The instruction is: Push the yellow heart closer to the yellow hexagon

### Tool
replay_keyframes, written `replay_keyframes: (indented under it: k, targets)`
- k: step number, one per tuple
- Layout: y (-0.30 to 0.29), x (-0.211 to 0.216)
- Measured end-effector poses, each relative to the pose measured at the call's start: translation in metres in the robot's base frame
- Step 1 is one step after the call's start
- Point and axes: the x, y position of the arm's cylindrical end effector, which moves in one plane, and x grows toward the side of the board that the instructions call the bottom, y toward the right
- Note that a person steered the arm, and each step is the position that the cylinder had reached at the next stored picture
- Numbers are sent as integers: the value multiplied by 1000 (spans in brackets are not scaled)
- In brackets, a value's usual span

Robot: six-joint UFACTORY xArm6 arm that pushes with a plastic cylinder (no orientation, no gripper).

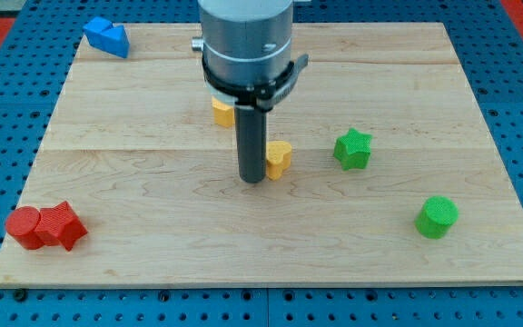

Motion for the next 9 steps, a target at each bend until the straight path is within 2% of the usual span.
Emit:
replay_keyframes:
  k: [1,2,3,4,5,6,7,8,9]
  targets:
    - [30,29]
    - [42,5]
    - [8,-42]
    - [-7,-57]
    - [4,-33]
    - [29,-36]
    - [22,-71]
    - [14,-87]
    - [15,-77]
